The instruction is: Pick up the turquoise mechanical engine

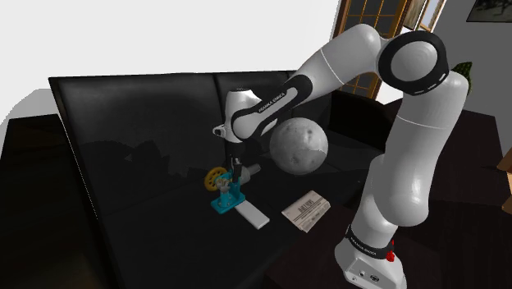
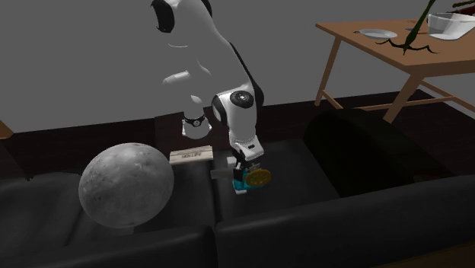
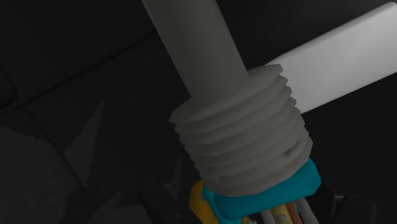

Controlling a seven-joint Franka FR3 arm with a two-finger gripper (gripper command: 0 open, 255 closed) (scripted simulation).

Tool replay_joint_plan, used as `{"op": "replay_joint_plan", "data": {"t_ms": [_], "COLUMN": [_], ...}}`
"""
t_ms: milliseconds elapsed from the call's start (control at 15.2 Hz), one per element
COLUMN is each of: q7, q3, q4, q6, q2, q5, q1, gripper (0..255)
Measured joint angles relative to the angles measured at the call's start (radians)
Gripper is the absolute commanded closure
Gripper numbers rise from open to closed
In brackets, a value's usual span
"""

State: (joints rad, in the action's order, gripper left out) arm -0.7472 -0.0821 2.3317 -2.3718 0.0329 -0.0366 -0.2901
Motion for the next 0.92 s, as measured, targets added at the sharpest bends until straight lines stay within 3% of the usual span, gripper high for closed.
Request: {"op": "replay_joint_plan", "data": {"t_ms": [924], "q7": [0.014], "q3": [0.0], "q4": [-0.074], "q6": [0.177], "q2": [-0.103], "q5": [0.015], "q1": [0.0], "gripper": [255]}}
